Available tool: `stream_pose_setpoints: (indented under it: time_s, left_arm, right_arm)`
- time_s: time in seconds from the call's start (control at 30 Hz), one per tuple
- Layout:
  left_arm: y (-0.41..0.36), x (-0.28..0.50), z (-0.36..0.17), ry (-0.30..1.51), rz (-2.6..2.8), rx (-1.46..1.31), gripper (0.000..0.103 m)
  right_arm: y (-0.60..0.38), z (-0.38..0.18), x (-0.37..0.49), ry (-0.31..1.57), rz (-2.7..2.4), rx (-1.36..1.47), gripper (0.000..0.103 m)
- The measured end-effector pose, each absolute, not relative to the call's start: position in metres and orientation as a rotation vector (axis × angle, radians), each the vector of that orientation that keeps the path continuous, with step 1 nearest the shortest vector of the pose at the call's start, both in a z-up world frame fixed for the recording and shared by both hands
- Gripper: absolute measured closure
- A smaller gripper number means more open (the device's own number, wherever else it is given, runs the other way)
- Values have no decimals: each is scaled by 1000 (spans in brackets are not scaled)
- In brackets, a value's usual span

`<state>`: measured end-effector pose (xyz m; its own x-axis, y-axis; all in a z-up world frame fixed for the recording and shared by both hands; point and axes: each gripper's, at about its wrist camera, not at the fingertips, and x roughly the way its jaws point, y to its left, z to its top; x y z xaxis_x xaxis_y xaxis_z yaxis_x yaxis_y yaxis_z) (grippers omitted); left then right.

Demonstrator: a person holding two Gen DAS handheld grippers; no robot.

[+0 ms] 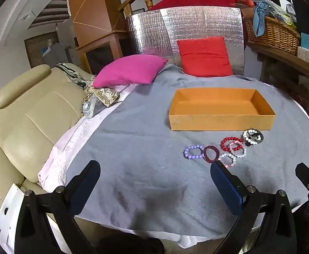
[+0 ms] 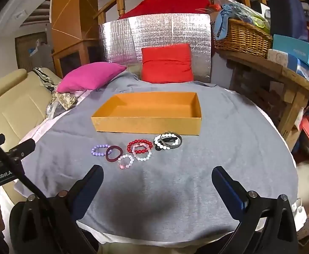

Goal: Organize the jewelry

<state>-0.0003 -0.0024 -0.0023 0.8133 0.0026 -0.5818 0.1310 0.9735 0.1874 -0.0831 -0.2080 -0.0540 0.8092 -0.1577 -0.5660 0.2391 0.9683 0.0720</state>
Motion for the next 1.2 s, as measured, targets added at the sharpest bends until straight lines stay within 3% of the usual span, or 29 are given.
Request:
stream_pose_setpoints:
  time_s: [1.2]
  left_arm:
    - [-8,31,-36,662,-70,222,0]
  right_arm:
    - [-213,-77,-50,653,-208,176,0]
